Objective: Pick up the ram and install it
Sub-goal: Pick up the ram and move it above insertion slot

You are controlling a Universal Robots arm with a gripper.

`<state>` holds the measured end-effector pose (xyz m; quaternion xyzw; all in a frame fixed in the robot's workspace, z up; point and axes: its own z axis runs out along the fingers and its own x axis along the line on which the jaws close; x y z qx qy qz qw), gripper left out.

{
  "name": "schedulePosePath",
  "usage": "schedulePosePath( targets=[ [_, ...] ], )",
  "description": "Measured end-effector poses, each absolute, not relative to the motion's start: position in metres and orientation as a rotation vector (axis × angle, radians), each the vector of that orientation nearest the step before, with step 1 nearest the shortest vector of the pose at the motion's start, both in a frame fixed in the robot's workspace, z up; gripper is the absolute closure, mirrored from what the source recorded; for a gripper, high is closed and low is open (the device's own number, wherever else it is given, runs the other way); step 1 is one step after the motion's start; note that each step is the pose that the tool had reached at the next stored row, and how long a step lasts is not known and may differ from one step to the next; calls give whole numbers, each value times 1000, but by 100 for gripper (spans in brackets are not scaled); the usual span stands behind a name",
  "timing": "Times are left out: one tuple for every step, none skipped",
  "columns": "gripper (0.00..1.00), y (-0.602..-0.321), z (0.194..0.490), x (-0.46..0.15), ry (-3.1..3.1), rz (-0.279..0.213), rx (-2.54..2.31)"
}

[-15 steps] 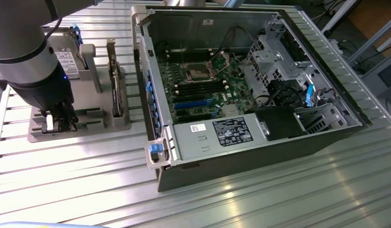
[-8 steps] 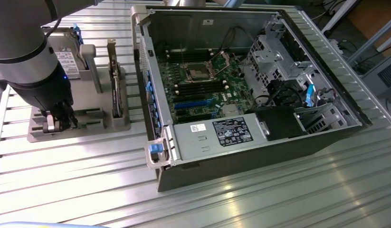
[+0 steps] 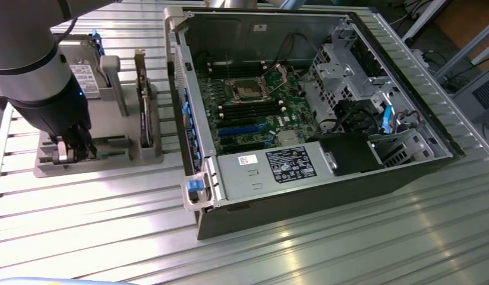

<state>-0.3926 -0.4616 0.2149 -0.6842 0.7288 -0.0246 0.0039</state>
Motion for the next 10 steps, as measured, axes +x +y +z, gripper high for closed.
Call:
schedulePosePath(
  targets=[
    [88,-462,217,-393,2284,-77,-2144],
    [88,-462,219,-392,2284,-77,-2144],
    [88,-462,221,-392,2284,-77,-2144],
    [88,-462,222,-392,2284,-77,-2144],
    [88,-462,224,-392,2284,-77,-2144],
    [88,-462,225,-392,2284,-77,-2144],
    [88,-462,226,-392,2284,-77,-2144],
    [88,-462,228,-392,2284,-77,-2144],
    [88,-462,229,-392,2284,-77,-2144],
    [88,-462,231,-392,2284,-77,-2144]
  ],
)
